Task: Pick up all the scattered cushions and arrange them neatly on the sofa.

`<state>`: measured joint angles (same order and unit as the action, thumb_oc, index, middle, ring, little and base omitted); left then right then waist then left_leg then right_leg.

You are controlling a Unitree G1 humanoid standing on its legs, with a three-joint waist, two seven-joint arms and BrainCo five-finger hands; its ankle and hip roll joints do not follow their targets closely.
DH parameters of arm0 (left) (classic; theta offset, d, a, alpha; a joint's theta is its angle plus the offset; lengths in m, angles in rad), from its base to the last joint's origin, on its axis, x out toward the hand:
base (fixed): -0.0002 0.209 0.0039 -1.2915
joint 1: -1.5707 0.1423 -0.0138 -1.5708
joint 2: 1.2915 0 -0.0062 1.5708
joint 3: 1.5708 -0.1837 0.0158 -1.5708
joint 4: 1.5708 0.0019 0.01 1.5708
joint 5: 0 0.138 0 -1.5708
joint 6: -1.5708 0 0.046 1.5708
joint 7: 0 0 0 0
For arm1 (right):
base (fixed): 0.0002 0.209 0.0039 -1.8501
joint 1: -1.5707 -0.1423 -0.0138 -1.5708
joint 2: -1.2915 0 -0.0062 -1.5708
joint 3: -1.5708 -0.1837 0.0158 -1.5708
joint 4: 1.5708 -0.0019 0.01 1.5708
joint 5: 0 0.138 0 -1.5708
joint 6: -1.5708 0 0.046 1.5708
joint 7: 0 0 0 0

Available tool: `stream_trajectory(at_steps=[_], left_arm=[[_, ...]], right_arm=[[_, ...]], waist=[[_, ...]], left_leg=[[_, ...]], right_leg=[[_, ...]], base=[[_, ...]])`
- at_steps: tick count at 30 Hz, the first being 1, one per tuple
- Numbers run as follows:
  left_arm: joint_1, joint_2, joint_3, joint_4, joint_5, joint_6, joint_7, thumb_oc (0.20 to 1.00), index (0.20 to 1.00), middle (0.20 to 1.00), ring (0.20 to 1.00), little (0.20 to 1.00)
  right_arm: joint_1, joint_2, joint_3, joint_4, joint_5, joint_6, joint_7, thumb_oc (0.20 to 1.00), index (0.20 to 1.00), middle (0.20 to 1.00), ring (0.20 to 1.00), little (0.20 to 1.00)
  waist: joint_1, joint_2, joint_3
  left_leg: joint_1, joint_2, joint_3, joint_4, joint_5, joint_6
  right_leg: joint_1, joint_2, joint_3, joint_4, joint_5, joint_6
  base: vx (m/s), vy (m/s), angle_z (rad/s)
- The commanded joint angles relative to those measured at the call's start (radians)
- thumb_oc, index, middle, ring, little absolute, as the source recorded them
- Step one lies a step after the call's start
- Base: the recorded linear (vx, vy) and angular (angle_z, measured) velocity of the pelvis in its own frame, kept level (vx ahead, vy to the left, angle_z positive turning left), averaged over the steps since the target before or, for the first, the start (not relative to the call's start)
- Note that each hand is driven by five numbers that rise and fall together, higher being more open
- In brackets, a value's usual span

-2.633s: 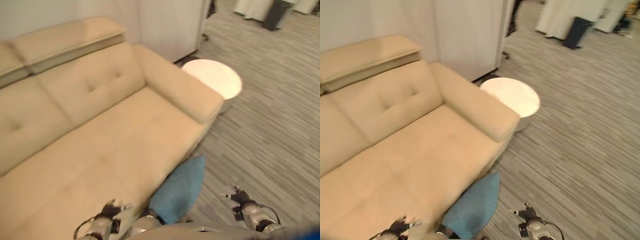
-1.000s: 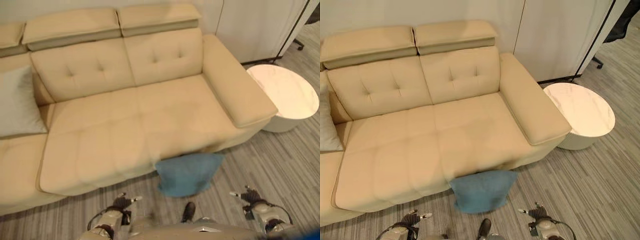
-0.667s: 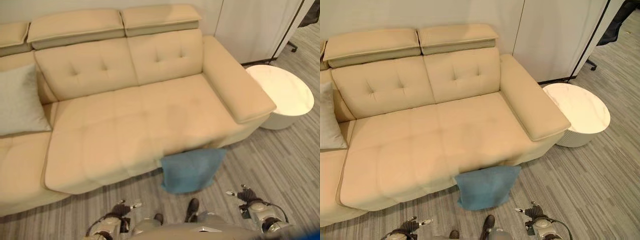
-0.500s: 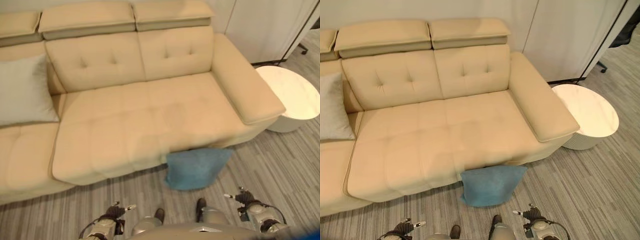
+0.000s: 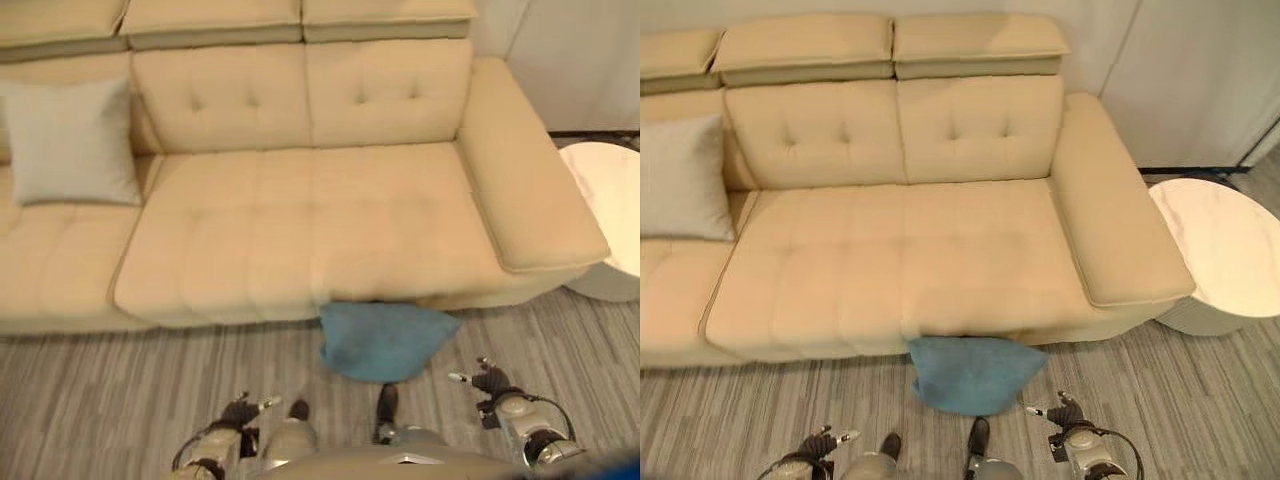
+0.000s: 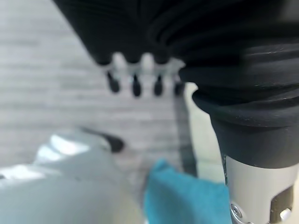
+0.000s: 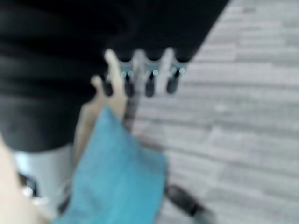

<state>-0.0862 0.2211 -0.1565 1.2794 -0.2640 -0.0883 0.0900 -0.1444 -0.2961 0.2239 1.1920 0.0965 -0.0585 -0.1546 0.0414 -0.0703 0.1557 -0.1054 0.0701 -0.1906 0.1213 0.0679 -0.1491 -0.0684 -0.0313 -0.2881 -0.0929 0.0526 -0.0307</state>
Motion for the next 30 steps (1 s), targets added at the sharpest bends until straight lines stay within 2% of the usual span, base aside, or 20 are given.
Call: stream_trajectory(at_steps=[1,2,5,7,11,12,16,17,18,19,20,21,25,26,30], left_arm=[[-0.003,0.02,-0.014,0.014,-0.002,0.0,0.002,1.0,1.0,1.0,1.0,1.0],[-0.001,0.019,-0.019,0.014,0.004,0.001,0.002,1.0,1.0,1.0,1.0,1.0],[0.013,0.023,-0.005,0.016,0.0,0.0,0.004,1.0,1.0,1.0,1.0,1.0],[0.018,0.028,-0.003,0.018,-0.004,0.002,0.002,1.0,1.0,1.0,1.0,1.0],[0.026,0.038,0.004,0.019,0.005,0.001,-0.008,1.0,1.0,1.0,1.0,1.0],[0.03,0.041,0.008,0.022,0.01,0.001,-0.01,1.0,1.0,1.0,1.0,1.0],[0.037,0.048,0.019,0.024,0.011,0.002,-0.01,1.0,1.0,1.0,1.0,1.0],[0.031,0.056,0.016,0.023,0.005,-0.002,-0.008,1.0,1.0,1.0,1.0,1.0],[0.026,0.06,0.014,0.023,0.007,-0.005,-0.007,1.0,1.0,1.0,1.0,1.0],[0.026,0.06,0.014,0.023,0.007,-0.005,-0.007,1.0,1.0,1.0,1.0,1.0],[0.025,0.06,0.013,0.02,0.006,-0.01,-0.005,1.0,1.0,1.0,1.0,1.0],[0.013,0.064,0.014,0.015,-0.001,-0.014,0.002,1.0,1.0,1.0,1.0,1.0],[0.0,0.076,0.012,0.006,-0.007,-0.021,0.011,1.0,1.0,1.0,1.0,1.0],[-0.008,0.079,0.019,-0.007,-0.019,-0.028,0.018,1.0,1.0,1.0,1.0,1.0],[-0.044,0.089,0.021,-0.056,-0.073,-0.045,0.052,1.0,1.0,1.0,1.0,1.0]], right_arm=[[-0.008,-0.016,-0.006,0.012,0.038,-0.018,-0.001,1.0,1.0,1.0,1.0,1.0],[-0.006,-0.015,-0.007,0.012,0.04,-0.022,-0.005,1.0,1.0,1.0,1.0,1.0],[-0.013,-0.008,0.007,0.008,0.028,-0.019,0.003,1.0,1.0,1.0,1.0,1.0],[-0.012,-0.005,0.008,0.007,0.022,-0.02,0.003,1.0,1.0,1.0,1.0,1.0],[-0.009,0.003,0.007,0.007,0.015,-0.02,0.012,1.0,1.0,1.0,1.0,1.0],[-0.014,0.011,0.011,0.013,0.01,-0.018,0.013,1.0,1.0,1.0,1.0,1.0],[-0.027,0.023,0.022,0.011,0.001,-0.02,0.017,1.0,1.0,1.0,1.0,1.0],[-0.037,0.024,0.025,0.002,0.006,-0.021,0.016,1.0,1.0,1.0,1.0,1.0],[-0.038,0.024,0.024,-0.001,0.009,-0.023,0.016,1.0,1.0,1.0,1.0,1.0],[-0.038,0.024,0.024,-0.001,0.009,-0.023,0.016,1.0,1.0,1.0,1.0,1.0],[-0.04,0.023,0.023,-0.004,0.012,-0.025,0.016,1.0,1.0,1.0,1.0,1.0],[-0.044,0.026,0.027,-0.005,0.009,-0.026,0.015,1.0,1.0,1.0,1.0,1.0],[-0.045,0.022,0.031,-0.009,0.01,-0.025,0.013,1.0,1.0,1.0,1.0,1.0],[-0.051,0.017,0.037,-0.017,0.008,-0.03,0.007,1.0,1.0,1.0,1.0,1.0],[-0.071,-0.002,0.041,-0.058,0.031,-0.046,-0.012,1.0,1.0,1.0,1.0,1.0]], waist=[[-0.004,0.003,-0.025],[-0.006,0.007,-0.028],[0.009,0.005,-0.037],[0.009,0.007,-0.036],[0.024,0.0,-0.043],[0.037,-0.004,-0.04],[0.056,-0.003,-0.024],[0.046,0.005,-0.007],[0.041,0.007,-0.005],[0.041,0.007,-0.005],[0.043,0.01,-0.004],[0.052,0.013,-0.002],[0.045,0.0,0.01],[0.054,-0.011,0.014],[0.056,-0.01,0.052]], left_leg=[[0.025,-0.086,0.019,-0.1,-0.089,0.09],[0.01,-0.103,0.047,-0.116,-0.071,0.1],[0.024,-0.125,0.012,-0.118,-0.085,0.115],[0.039,-0.122,0.02,-0.14,-0.074,0.119],[0.068,-0.127,0.026,-0.147,-0.089,0.133],[0.073,-0.133,0.034,-0.13,-0.11,0.147],[0.08,-0.134,0.055,-0.113,-0.126,0.166],[0.07,-0.134,0.041,-0.094,-0.122,0.171],[0.064,-0.135,0.027,-0.086,-0.125,0.171],[0.064,-0.135,0.027,-0.085,-0.125,0.171],[0.059,-0.134,0.018,-0.081,-0.129,0.169],[0.056,-0.126,0.012,-0.081,-0.137,0.162],[0.04,-0.132,-0.008,-0.058,-0.142,0.151],[0.017,-0.129,-0.008,-0.055,-0.14,0.138],[-0.06,-0.115,-0.037,-0.048,-0.11,0.118]], right_leg=[[0.002,-0.051,0.082,0.094,-0.066,0.119],[0.005,-0.045,0.078,0.087,-0.062,0.121],[0.003,-0.035,0.109,0.097,-0.072,0.126],[0.019,-0.037,0.115,0.099,-0.073,0.129],[0.047,-0.052,0.113,0.108,-0.083,0.139],[0.046,-0.066,0.111,0.135,-0.089,0.148],[0.002,-0.087,0.116,0.228,-0.072,0.171],[-0.045,-0.087,0.169,0.299,-0.049,0.188],[-0.053,-0.084,0.201,0.292,-0.054,0.183],[-0.053,-0.084,0.201,0.292,-0.054,0.183],[-0.05,-0.101,0.207,0.262,-0.052,0.178],[-0.045,-0.137,0.186,0.214,-0.03,0.173],[-0.044,-0.137,0.205,0.171,-0.029,0.176],[-0.035,-0.142,0.171,0.123,-0.02,0.179],[-0.081,-0.131,0.144,0.146,-0.036,0.169]], base=[[0.05,-0.033,0.11],[0.06,0.005,0.02],[0.09,0.063,-0.04],[0.12,0.106,-0.48],[0.11,0.109,-0.29],[0.08,0.136,-0.3],[0.01,0.101,-0.36],[-0.02,0.043,-0.35],[-0.02,0.042,-0.25],[0.02,-0.01,0.09],[0.04,-0.069,0.31],[0.04,-0.069,0.21],[0.04,-0.078,0.12],[-0.07,-0.18,0.53],[-0.13,-0.123,0.39]])
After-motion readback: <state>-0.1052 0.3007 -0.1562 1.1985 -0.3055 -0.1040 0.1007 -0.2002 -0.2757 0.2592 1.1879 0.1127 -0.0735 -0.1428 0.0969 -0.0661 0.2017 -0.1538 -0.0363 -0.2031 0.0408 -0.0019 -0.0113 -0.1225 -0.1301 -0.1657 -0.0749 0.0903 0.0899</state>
